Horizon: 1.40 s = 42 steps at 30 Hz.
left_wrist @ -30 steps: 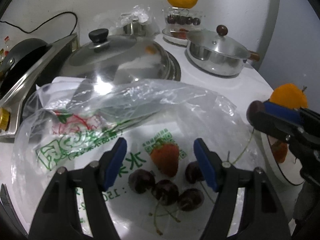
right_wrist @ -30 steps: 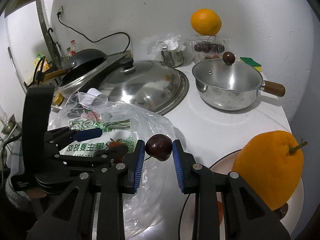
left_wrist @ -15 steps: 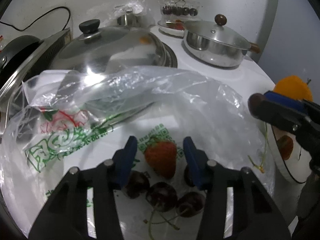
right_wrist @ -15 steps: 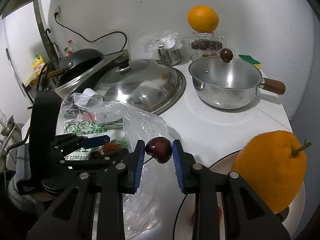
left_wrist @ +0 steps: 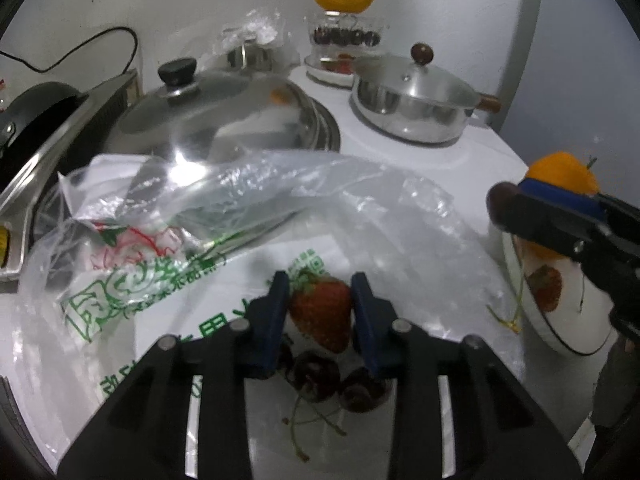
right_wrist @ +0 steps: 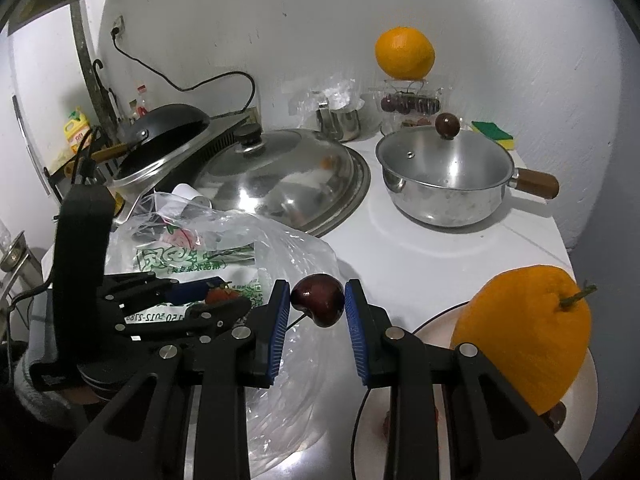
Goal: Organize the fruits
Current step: 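Grasp the remaining strawberry with the left gripper while the right gripper holds the cherry, then carry the strawberry with the left gripper while the right gripper carries the cherry to the plate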
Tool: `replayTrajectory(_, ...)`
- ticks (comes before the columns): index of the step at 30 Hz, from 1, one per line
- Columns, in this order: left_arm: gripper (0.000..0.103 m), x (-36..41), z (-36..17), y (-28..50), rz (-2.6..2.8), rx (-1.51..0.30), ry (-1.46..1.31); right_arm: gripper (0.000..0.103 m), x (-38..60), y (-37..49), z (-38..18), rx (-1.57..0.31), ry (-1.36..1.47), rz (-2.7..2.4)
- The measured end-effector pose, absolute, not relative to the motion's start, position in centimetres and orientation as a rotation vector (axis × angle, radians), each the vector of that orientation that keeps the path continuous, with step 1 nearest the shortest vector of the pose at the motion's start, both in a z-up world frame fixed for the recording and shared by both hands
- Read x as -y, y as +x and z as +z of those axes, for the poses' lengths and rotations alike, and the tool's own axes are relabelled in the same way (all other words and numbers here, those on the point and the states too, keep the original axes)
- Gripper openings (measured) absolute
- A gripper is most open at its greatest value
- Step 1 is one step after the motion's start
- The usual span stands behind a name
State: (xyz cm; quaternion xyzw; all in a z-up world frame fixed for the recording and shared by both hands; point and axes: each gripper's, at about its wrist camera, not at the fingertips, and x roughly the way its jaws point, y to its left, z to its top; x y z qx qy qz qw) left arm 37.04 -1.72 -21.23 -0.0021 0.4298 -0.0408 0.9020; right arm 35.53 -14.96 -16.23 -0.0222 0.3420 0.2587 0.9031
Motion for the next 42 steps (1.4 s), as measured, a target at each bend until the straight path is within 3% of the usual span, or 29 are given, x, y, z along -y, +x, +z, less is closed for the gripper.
replayTrajectory(42, 0.033, 8.7, -14.5, 31.0, -0.157, -0.754, 0.07, 0.03, 21.9, 28.7, -12.9, -0.613, -0.013, 0.457)
